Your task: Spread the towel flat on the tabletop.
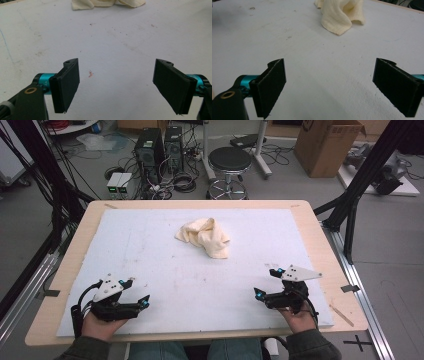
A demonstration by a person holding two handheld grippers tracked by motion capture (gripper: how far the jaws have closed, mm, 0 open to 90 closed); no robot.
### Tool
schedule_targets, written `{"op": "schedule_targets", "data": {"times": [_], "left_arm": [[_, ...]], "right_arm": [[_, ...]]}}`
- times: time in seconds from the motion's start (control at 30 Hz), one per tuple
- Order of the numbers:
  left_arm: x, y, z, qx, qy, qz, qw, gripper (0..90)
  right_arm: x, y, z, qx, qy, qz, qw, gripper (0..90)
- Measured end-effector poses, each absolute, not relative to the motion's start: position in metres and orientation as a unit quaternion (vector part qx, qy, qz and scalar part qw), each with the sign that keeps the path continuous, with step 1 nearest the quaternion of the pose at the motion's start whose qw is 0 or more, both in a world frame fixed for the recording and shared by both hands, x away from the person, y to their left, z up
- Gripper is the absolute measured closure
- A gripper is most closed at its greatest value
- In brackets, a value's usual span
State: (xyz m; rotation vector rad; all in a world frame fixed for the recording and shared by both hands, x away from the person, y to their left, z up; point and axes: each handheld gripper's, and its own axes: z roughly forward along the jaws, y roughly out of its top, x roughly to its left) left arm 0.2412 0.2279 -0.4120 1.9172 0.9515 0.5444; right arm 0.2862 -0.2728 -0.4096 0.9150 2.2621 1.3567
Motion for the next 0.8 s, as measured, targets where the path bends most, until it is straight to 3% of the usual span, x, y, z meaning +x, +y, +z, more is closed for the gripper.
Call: {"op": "schedule_targets", "data": {"times": [0.8], "left_arm": [[0.2437,0.2269,-0.4139,0.780,0.376,0.219,0.449,21.9]], "right_arm": [[0.2890,-0.2696,-0.4124,0.317,0.803,0.472,0.176,10.7]]}}
